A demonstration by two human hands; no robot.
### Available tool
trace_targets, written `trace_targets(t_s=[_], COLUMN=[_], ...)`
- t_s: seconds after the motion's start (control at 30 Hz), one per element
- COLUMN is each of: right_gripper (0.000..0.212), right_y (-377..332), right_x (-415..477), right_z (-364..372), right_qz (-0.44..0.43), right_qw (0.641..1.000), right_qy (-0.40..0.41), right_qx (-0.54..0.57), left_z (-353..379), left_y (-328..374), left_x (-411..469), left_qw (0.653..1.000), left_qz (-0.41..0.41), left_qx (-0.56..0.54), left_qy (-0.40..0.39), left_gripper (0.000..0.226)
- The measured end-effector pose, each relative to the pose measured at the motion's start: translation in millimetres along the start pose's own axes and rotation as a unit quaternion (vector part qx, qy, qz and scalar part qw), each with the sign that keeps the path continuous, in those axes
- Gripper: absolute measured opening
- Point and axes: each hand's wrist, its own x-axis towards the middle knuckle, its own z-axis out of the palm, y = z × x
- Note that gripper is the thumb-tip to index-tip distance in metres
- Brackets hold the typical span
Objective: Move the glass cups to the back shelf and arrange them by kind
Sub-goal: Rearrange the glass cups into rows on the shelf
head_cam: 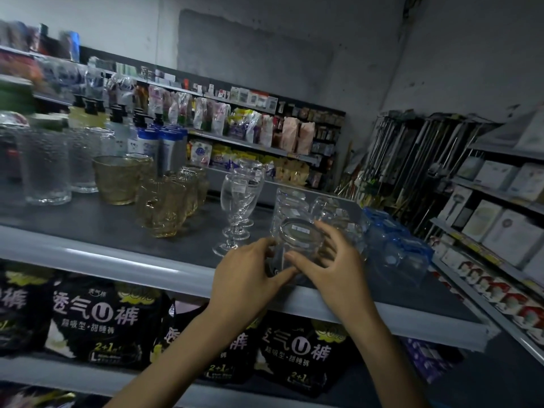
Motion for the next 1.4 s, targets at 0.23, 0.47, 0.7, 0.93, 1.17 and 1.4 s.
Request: trace_targets(t_s=[0.23,0.47,0.7,0.93,1.17,1.4], right_gripper=[0.072,0.057,0.043,0.061,0.046,0.044], right_y=[6.7,11.1,15.3,15.6,14.7,15.7], right_x=[-8.4,-12.4,-11.1,-13.0,-13.8,-11.8], right_z=[-0.4,-6.5,-3.2,-1.3,-2.5,-3.1], right_qz=[0.008,0.027,0.022,0.026,-0.007,-0.016], right_qw=[0.998,0.994,0.996,0.995,0.998,0.999], right_qy=[0.01,0.024,0.023,0.027,0.001,0.0], right_qx=[0.068,0.1,0.082,0.091,0.055,0.031], left_z=[-0.2,-14.4,-15.1,-8.9,-5.4,-5.3], left_y=[-4.0,-8.9,-10.7,-12.3,-17.4,-15.1], left_x=[-1.1,10.9,8.9,9.1,11.7,11.1], left_qw=[1.0,0.982,0.976,0.985,0.991,0.99], left_qz=[0.028,0.022,0.102,0.045,0.037,0.022], left_qx=[0.006,-0.181,-0.179,-0.157,-0.11,-0.119], left_qy=[-0.009,-0.05,-0.07,-0.061,-0.066,-0.072], left_gripper=[0.065,0.093,0.061,0.082,0.068,0.065])
